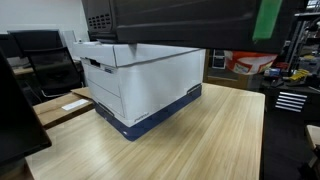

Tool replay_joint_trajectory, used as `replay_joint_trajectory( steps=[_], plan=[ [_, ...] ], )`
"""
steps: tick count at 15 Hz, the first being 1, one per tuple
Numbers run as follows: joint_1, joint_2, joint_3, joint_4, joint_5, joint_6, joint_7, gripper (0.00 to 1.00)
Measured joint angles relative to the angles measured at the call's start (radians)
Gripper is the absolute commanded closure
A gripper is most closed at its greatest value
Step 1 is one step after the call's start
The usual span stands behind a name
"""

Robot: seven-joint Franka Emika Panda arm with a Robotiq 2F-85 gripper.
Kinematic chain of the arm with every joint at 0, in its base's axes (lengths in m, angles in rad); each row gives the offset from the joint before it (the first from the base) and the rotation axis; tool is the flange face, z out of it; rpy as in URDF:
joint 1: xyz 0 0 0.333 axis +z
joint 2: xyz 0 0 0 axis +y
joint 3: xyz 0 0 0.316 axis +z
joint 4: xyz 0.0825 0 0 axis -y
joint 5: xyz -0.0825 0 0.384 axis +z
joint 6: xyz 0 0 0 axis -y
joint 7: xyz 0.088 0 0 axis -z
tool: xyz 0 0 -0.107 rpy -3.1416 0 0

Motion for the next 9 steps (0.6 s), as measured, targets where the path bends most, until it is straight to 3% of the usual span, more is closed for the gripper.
replay_joint_trajectory(
  steps=[9],
  plan=[
    [0.000, -0.016, -0.010, 0.225, 0.096, -0.160, 0.090, 0.99]
  ],
)
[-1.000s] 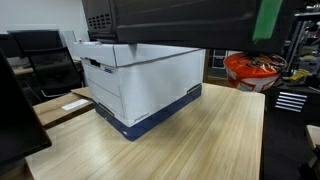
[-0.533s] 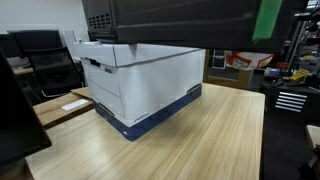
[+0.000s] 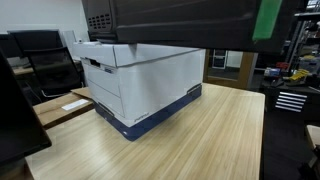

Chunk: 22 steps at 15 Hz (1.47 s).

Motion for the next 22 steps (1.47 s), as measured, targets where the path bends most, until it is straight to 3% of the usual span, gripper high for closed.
replay_joint_trajectory(
  steps=[14, 22],
  plan=[
    [-0.003, 0.138, -0.022, 0.236, 0.126, -0.026, 0.288, 0.99],
    [-0.002, 0.238, -0.024, 0.303, 0.204, -0.026, 0.352, 0.99]
  ],
)
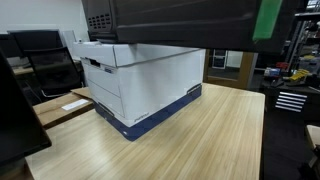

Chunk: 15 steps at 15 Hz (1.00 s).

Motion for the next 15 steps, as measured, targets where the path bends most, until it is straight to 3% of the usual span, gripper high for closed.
replay_joint_trajectory(
  steps=[15],
  plan=[
    [0.002, 0.139, 0.057, 0.098, 0.006, 0.102, 0.139, 0.99]
  ],
)
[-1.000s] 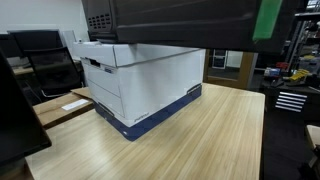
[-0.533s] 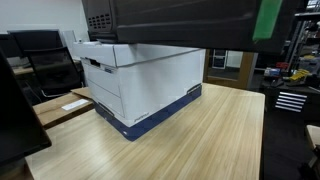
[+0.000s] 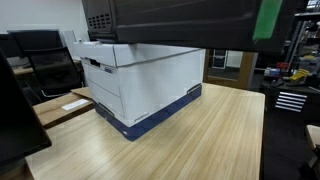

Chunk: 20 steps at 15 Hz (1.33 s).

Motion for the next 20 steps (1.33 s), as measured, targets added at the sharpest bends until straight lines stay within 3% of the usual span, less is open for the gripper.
replay_joint_trajectory(
  steps=[8, 20],
  plan=[
    [0.016, 0.121, 0.000, 0.089, 0.006, 0.044, 0.007, 0.99],
    [0.029, 0.178, -0.002, 0.087, 0.040, 0.176, 0.007, 0.98]
  ],
)
